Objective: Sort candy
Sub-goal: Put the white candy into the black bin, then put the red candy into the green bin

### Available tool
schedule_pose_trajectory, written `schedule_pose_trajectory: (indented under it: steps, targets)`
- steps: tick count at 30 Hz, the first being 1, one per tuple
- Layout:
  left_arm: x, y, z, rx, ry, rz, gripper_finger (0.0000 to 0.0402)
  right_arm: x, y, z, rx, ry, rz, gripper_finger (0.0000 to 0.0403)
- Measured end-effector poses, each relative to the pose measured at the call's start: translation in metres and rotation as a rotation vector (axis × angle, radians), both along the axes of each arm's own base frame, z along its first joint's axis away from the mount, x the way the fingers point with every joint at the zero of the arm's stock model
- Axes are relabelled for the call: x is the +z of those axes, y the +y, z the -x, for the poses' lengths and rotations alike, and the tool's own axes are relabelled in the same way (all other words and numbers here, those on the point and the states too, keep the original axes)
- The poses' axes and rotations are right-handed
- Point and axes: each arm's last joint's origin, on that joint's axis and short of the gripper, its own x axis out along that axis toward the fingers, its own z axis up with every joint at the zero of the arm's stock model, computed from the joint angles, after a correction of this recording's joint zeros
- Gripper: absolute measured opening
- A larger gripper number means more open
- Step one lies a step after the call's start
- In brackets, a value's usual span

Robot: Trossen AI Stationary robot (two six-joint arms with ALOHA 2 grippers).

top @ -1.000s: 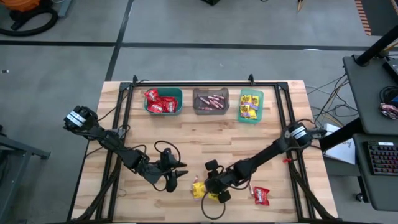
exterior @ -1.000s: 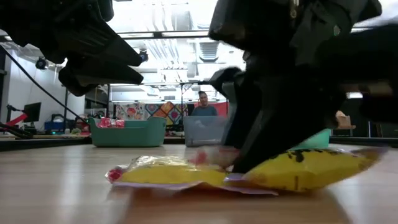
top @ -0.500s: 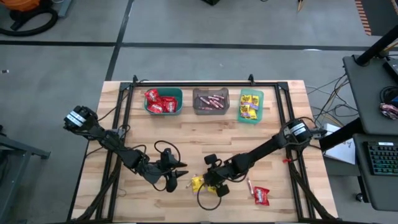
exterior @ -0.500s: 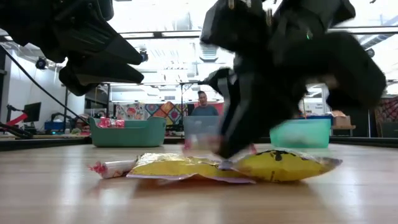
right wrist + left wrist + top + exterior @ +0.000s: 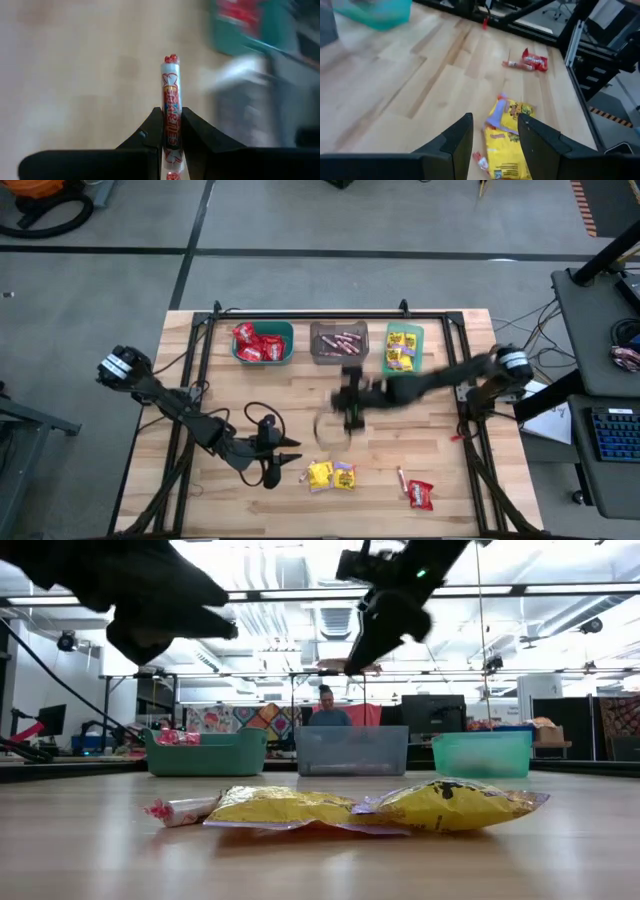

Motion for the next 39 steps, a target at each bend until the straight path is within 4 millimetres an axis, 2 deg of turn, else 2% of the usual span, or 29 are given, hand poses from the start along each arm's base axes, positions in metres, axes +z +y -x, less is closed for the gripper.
schedule_pose_trajectory:
  steps: [4, 6, 8, 10, 12, 16, 22, 25, 28, 32, 39]
  targets:
    - [0.012, 0.006, 0.003, 0.003, -0.021, -0.019, 0.0139, 0.022, -0.093, 0.016, -0.16, -0.071, -0.094, 0.0042]
    - [0.018, 0.009, 0.005, 0.02, -0.038, -0.03, 0.0139, 0.021, -0.138, 0.027, -0.215, -0.094, -0.169, 0.0042]
    - [0.023, 0.012, 0.006, 0.043, -0.055, -0.053, 0.0139, 0.012, -0.174, 0.036, -0.245, -0.11, -0.253, 0.0042]
    - [0.026, 0.013, 0.007, 0.053, -0.065, -0.068, 0.0139, 0.0, -0.198, 0.042, -0.259, -0.112, -0.324, 0.0043]
    - [0.027, 0.014, 0.008, 0.052, -0.069, -0.072, 0.0139, -0.014, -0.214, 0.043, -0.289, -0.099, -0.362, 0.0049]
    - [0.027, 0.014, 0.008, 0.053, -0.062, -0.07, 0.0139, -0.031, -0.23, 0.042, -0.353, -0.072, -0.398, 0.0085]
    - [0.02, 0.013, 0.006, 0.064, -0.041, -0.049, 0.0139, -0.024, -0.231, 0.037, -0.358, -0.089, -0.412, 0.0166]
    - [0.015, 0.013, 0.007, 0.076, -0.011, -0.032, 0.0139, -0.006, -0.224, 0.035, -0.352, -0.133, -0.449, 0.0192]
    - [0.01, 0.014, 0.009, 0.092, 0.035, 0.0, 0.0139, 0.011, -0.209, 0.036, -0.335, -0.149, -0.54, 0.02]
    - [0.001, 0.012, 0.01, 0.056, 0.114, 0.051, 0.0139, 0.029, -0.176, 0.035, -0.253, -0.137, -0.722, 0.0195]
    - [-0.016, 0.002, 0.009, 0.004, 0.188, 0.079, 0.0139, 0.048, -0.103, 0.035, -0.24, -0.032, -0.864, 0.0178]
